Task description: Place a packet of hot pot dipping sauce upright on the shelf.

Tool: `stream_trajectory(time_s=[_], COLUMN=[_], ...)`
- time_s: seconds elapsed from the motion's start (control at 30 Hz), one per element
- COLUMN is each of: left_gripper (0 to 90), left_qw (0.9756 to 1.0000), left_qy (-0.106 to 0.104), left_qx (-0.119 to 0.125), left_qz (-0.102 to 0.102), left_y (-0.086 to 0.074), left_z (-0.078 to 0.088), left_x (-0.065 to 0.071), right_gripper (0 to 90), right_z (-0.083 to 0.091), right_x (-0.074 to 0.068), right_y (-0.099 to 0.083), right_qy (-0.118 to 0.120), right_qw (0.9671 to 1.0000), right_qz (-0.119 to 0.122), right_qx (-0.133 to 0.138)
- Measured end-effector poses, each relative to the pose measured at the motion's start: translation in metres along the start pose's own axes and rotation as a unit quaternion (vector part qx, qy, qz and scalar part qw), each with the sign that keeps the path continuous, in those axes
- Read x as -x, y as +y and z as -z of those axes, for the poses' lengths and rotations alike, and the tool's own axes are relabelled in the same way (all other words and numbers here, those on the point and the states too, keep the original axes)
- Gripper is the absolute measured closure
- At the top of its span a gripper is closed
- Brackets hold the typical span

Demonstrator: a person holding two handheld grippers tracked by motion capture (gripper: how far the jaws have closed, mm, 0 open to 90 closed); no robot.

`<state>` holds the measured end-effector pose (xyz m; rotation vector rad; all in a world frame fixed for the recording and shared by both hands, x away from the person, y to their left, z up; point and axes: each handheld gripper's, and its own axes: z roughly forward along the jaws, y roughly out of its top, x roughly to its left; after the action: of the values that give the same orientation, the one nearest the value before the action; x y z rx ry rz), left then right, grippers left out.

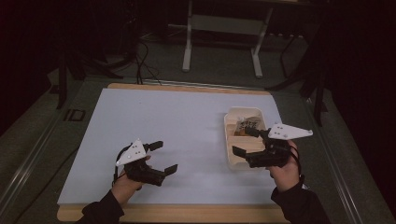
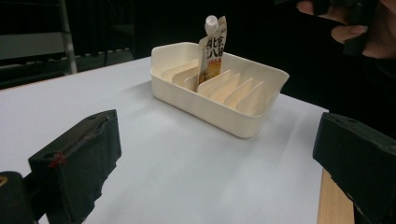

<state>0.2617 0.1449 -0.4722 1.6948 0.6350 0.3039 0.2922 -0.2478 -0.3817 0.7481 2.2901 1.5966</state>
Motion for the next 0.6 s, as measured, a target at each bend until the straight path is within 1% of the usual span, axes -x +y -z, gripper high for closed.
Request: stream_trajectory(time_s=[0.03,0.1,0.13,0.17,0.2,0.23,0.4,0.47,0.53,0.6], left_gripper=[1.4,1.4,1.4,1.4,1.3,1.4,1.4,1.4,1.4,1.4], left_qw=[1.0,1.0,1.0,1.0,1.0,1.0,1.0,1.0,1.0,1.0], left_qy=[0.0,0.0,0.0,0.0,0.001,0.001,-0.001,-0.001,-0.001,-0.001], left_qx=[0.0,0.0,0.0,0.0,0.0,0.0,-0.002,-0.002,-0.003,-0.003], left_qz=[0.0,-0.001,-0.001,-0.001,-0.001,-0.001,-0.001,-0.002,-0.004,-0.004], left_y=[0.0,0.0,0.0,0.0,0.0,0.0,0.0,-0.001,-0.001,-0.001], left_z=[0.0,0.0,0.0,0.0,0.001,0.001,0.001,0.001,0.001,0.001], left_x=[0.0,0.0,0.0,0.0,0.0,0.0,0.0,0.0,0.0,0.0], right_gripper=[14.0,14.0,14.0,14.0,14.0,14.0,14.0,14.0,14.1,14.1], right_z=[0.0,0.001,0.001,0.001,0.002,0.001,0.001,0.001,0.001,0.0], right_x=[-0.002,-0.006,-0.006,-0.008,-0.012,-0.014,-0.02,-0.023,-0.025,-0.027], right_y=[-0.002,-0.006,-0.006,-0.009,-0.014,-0.016,-0.024,-0.029,-0.032,-0.036], right_qy=[0.001,-0.012,-0.012,-0.011,-0.017,-0.017,-0.017,-0.015,-0.015,-0.01], right_qw=[1.0,0.9999,0.9999,0.9999,0.9999,0.9998,0.9998,0.9998,0.9998,0.9999], right_qz=[0.0,0.0,0.0,-0.001,0.002,0.005,0.004,0.003,0.003,0.0], right_qx=[-0.001,0.002,0.002,0.001,0.002,0.001,0.005,0.01,0.009,0.011])
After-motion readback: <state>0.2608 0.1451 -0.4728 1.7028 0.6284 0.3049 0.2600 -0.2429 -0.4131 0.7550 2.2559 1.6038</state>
